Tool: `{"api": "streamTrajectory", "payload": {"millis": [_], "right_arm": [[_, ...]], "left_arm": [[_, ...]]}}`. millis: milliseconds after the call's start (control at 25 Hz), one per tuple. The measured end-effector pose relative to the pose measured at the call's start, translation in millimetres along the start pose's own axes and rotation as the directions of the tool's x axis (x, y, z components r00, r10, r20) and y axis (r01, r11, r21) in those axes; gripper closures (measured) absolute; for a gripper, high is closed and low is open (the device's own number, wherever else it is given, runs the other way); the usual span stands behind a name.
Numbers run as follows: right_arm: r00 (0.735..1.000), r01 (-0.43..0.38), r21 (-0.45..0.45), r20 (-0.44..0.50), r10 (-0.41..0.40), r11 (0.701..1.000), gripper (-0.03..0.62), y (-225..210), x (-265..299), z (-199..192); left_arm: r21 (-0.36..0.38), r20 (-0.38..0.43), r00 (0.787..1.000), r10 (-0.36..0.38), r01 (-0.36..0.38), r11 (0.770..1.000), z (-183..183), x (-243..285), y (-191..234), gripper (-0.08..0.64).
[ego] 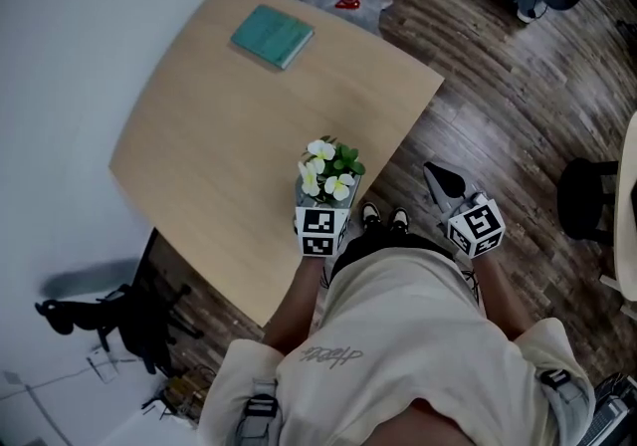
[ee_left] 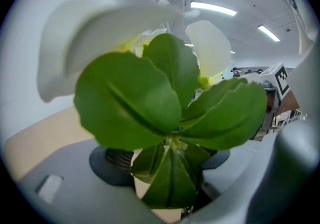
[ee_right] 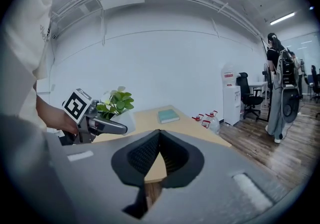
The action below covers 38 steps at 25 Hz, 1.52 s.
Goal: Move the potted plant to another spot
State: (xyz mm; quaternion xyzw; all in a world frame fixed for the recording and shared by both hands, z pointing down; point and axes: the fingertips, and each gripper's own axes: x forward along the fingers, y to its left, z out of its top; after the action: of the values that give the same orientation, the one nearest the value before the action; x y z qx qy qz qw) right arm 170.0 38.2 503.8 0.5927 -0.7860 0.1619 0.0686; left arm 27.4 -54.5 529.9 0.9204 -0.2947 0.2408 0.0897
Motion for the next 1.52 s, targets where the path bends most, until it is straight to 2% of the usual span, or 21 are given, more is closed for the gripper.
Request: {"api": "streamTrajectory", "payload": {"millis": [160,280,440,600,760,920,1120,1360,1520], "right_arm": [[0.999,0.027,0.003,-0.028,-0.027,1.0,0.591,-4.0,7.6,-4.1],[0.999,0.04,-0.002,-0.024,-0.04,0.999,0.591,-3.3,16.1,0.9],[0.999,0.043,0.045,0.029,-0.045,0.998,0.591,-10.1,25.2,18.9],[0.999,0.042,0.043,0.023,-0.043,0.998,0.591,-17.4,35.9,25.7],[1.0,0.028,0.042,0.011,-0.029,0.999,0.591,-28.7,48.3,28.5],[0.999,-0.033,0.024,0.002,0.033,0.999,0.591,-38.0,68.2,32.1],[0.989,-0.148,0.015,-0.008,0.148,0.989,0.591,-63.7,93.1,38.7],[0.967,-0.254,-0.003,-0.036,0.254,0.967,0.591,-116.2,118.4,48.7],[0.946,-0.321,-0.01,-0.053,0.32,0.947,0.591,-145.5,132.7,54.7]], "left_arm": [[-0.012,0.006,0.997,-0.077,0.078,0.997,-1.8,18.0,-8.4,0.209],[-0.01,-0.009,0.994,-0.106,0.106,0.994,-10.8,29.3,-5.4,0.209],[-0.008,-0.003,0.993,-0.118,0.118,0.993,-8.2,45.8,4.0,0.209],[0.002,-0.017,0.993,-0.114,0.114,0.993,-4.7,52.7,15.3,0.209],[-0.021,-0.027,0.995,-0.092,0.092,0.996,-7.0,57.3,23.3,0.209],[-0.04,-0.043,0.998,-0.048,0.046,0.998,-5.4,66.5,32.4,0.209],[-0.075,-0.067,0.996,0.058,-0.063,0.995,0.6,84.1,41.5,0.209],[-0.141,-0.085,0.983,0.16,-0.171,0.975,28.3,113.4,38.7,0.209],[-0.139,-0.09,0.967,0.239,-0.25,0.958,48.9,132.0,38.6,0.209]]}}
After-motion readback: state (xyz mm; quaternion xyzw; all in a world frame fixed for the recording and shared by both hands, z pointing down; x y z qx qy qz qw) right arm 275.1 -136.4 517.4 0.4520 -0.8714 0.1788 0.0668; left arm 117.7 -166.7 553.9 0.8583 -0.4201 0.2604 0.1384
